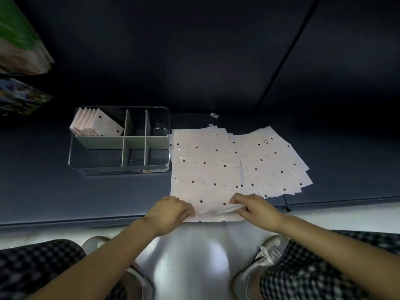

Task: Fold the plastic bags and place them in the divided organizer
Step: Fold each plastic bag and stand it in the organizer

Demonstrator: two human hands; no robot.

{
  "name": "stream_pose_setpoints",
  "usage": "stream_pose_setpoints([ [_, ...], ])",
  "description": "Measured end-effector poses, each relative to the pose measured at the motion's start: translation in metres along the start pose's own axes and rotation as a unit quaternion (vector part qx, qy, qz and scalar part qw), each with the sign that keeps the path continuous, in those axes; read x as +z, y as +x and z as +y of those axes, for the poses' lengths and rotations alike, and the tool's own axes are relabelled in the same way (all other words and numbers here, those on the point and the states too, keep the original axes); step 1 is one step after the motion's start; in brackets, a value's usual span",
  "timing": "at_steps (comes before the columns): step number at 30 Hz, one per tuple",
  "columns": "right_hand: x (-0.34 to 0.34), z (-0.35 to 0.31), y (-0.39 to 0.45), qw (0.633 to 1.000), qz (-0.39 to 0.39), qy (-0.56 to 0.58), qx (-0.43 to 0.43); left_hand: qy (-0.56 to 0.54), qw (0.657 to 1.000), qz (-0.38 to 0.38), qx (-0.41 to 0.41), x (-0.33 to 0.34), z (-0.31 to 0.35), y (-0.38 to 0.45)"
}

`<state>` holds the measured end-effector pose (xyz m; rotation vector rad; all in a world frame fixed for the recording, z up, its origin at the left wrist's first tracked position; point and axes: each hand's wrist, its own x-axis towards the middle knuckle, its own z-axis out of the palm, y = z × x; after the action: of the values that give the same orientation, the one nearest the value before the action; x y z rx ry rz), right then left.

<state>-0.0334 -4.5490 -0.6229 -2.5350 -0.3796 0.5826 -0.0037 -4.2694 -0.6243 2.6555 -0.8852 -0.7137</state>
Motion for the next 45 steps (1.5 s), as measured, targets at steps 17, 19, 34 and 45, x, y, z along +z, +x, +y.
stream_pose_setpoints([
  [17, -0.054, 0.009, 0.108, 0.931, 0.164, 0.287, 0.156, 0.012, 0.981, 0.189, 0.042, 0.007, 0.008, 0.048],
  [19, -0.052, 0.012, 0.111, 0.934, 0.140, 0.283, 0.167, 0.054, 0.994, 0.090, 0.010, 0.029, -0.001, 0.050],
  [34, -0.067, -0.012, 0.050, 0.908, 0.164, 0.367, 0.118, -0.112, 0.928, 0.354, 0.014, -0.023, 0.053, 0.064],
  [45, -0.059, -0.053, 0.022, 0.912, 0.228, 0.338, 0.047, -0.122, 0.916, 0.381, 0.010, -0.040, 0.081, 0.051],
])
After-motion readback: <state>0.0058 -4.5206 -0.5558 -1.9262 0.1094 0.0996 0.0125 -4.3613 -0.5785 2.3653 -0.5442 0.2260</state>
